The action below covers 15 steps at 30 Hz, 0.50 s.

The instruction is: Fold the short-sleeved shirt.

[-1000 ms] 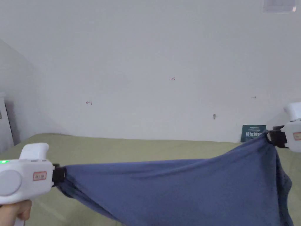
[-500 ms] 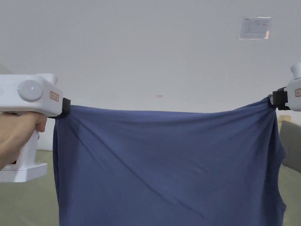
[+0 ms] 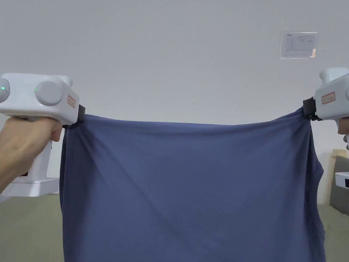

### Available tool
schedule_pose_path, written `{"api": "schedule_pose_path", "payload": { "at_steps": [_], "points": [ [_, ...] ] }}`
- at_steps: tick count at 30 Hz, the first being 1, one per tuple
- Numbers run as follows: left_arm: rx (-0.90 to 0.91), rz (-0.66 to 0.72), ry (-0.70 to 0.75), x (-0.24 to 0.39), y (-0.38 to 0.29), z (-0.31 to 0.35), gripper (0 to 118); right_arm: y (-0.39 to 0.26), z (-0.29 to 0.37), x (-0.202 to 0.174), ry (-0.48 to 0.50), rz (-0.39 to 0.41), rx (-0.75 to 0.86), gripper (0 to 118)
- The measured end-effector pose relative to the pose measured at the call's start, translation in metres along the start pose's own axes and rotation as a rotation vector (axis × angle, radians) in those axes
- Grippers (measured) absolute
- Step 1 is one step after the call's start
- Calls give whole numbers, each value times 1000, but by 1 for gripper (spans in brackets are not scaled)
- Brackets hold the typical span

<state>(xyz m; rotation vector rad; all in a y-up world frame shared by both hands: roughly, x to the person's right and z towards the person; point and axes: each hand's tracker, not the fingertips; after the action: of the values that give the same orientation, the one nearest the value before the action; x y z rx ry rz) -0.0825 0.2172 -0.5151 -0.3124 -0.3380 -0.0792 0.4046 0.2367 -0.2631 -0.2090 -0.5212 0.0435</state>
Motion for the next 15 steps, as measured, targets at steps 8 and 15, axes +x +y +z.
{"api": "schedule_pose_path", "payload": {
  "at_steps": [8,15],
  "points": [
    [26,-27,59,18,36,-64,1,44,-68,1,-28,-21,33,2],
    [45,-37,85,34,45,-113,1,41,-120,-6,-66,-24,23,2]
  ]
}}
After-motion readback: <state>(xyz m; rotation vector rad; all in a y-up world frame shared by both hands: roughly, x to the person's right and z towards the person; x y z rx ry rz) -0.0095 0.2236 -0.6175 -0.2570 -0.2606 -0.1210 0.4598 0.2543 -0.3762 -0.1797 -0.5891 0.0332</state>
